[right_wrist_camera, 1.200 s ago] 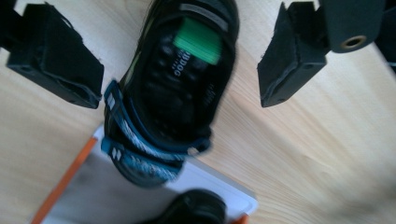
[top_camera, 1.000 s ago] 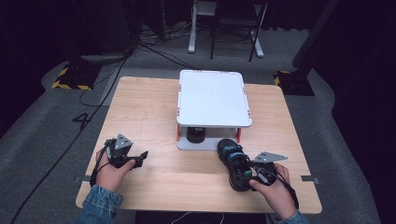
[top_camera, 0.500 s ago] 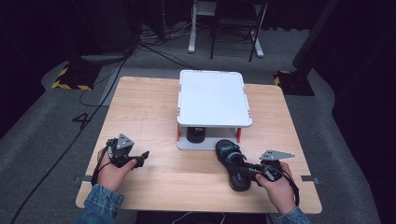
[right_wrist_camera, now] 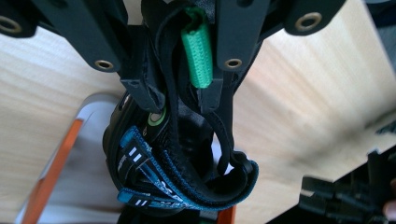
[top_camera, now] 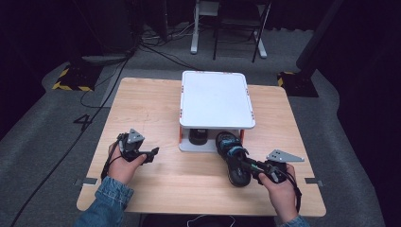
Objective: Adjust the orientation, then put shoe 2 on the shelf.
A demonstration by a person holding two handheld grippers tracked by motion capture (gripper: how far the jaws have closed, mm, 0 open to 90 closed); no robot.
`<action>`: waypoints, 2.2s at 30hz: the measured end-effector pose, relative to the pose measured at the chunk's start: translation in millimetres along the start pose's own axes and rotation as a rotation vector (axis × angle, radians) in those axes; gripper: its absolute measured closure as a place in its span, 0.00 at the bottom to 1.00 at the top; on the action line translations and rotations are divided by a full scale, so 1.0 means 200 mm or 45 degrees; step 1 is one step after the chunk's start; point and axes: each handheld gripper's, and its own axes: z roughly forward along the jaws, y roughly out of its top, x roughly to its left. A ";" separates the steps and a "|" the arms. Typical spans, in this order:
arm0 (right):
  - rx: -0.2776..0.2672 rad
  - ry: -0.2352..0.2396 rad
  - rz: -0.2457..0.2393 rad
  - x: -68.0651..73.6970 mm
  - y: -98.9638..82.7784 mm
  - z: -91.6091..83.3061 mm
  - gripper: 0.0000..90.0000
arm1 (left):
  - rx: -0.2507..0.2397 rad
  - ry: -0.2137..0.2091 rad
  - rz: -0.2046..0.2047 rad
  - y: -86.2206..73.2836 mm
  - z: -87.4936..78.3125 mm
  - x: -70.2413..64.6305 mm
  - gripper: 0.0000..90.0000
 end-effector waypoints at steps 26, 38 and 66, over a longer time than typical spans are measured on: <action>-0.119 -0.239 0.179 0.01 0.17 0.51 0.51 | -0.007 0.058 -0.043 -0.09 -0.11 0.05 0.28; -0.046 -0.114 -0.247 0.08 0.07 0.24 0.77 | -0.002 0.058 -0.043 -0.10 -0.12 0.04 0.28; 0.113 -0.121 -0.368 0.05 0.00 0.54 0.99 | 0.017 0.107 -0.078 -0.21 -0.22 0.07 0.28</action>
